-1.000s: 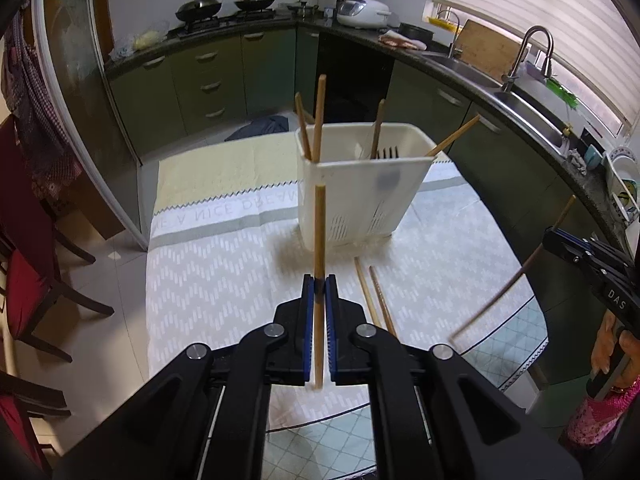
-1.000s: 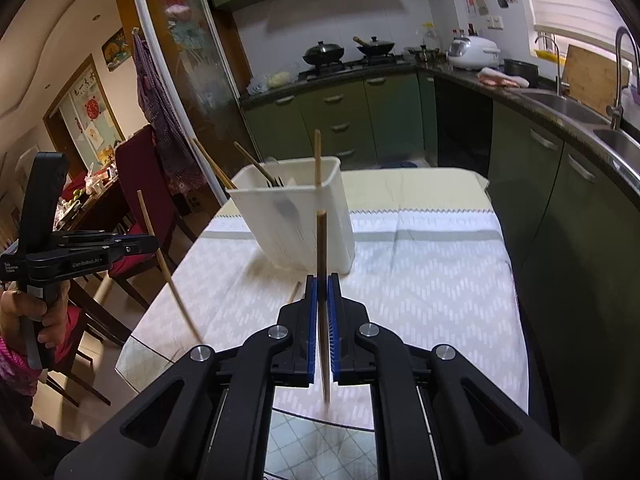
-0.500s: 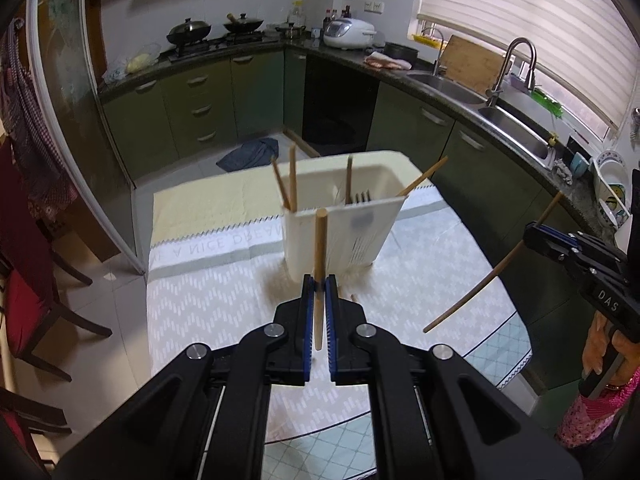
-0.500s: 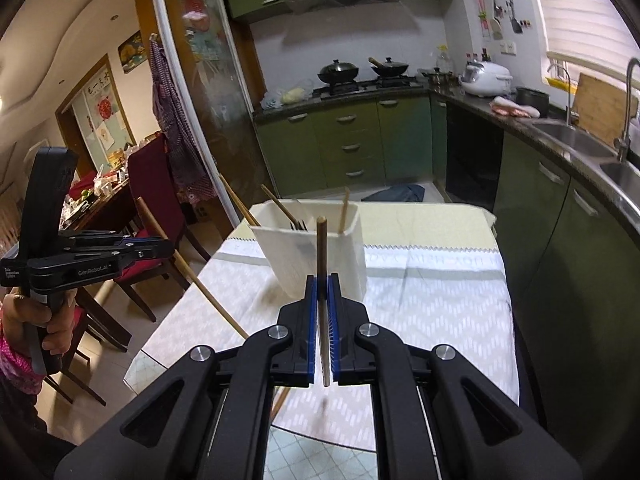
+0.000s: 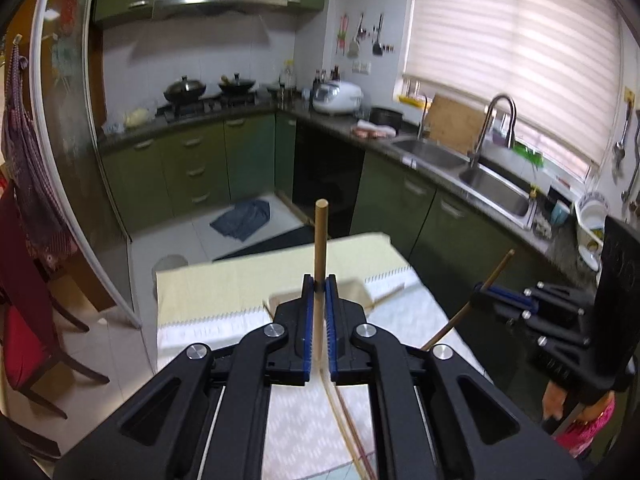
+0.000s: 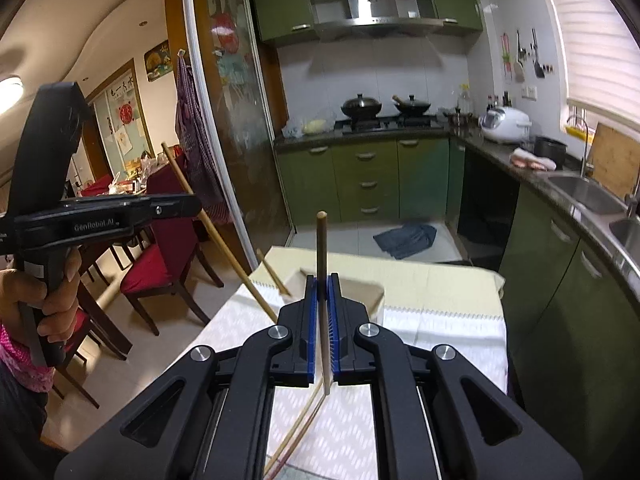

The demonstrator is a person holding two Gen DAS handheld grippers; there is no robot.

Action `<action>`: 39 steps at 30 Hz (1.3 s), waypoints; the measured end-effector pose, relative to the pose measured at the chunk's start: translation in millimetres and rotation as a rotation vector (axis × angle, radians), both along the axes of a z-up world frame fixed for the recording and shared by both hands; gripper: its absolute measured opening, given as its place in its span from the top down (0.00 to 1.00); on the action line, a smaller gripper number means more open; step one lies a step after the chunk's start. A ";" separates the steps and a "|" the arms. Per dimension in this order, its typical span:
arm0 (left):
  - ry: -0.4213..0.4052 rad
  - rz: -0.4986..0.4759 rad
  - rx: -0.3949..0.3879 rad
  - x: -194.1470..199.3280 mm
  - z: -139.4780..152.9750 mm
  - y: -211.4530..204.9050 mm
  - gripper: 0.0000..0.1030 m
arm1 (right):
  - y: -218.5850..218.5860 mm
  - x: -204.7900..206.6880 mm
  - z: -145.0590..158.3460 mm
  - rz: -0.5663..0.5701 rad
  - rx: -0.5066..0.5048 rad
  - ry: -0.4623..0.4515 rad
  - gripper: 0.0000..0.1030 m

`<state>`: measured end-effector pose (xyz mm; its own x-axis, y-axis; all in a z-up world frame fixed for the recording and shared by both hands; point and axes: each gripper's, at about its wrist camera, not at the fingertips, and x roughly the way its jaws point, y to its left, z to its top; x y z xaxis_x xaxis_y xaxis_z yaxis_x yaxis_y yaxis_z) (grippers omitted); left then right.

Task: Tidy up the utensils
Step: 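Carry both chopsticks upright over the white holder and open both grippers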

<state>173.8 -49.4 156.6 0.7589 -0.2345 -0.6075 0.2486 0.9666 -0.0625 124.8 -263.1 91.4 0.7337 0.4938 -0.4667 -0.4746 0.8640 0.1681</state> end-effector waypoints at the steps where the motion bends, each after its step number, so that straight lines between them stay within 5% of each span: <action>1: -0.015 0.007 -0.005 2.9 5.7 -0.3 0.95 | 2.6 2.6 5.5 0.005 0.000 -0.006 0.94; 17: -0.053 0.069 -0.001 66.8 0.0 -4.0 0.94 | 23.7 88.2 60.0 -0.059 0.025 -0.074 0.94; 30: 0.062 0.058 0.043 98.1 -62.4 -14.8 0.92 | 42.0 149.4 -15.9 -0.084 -0.061 0.070 0.94; 39: 0.062 0.063 0.049 83.8 -60.1 -14.7 0.79 | 36.5 146.9 -23.7 -0.087 -0.075 0.077 0.94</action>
<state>257.6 -64.2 96.5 0.7320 -0.1561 -0.6631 0.1842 0.9825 -0.0278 271.7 -226.6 67.7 0.7325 0.3915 -0.5569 -0.3855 0.9128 0.1347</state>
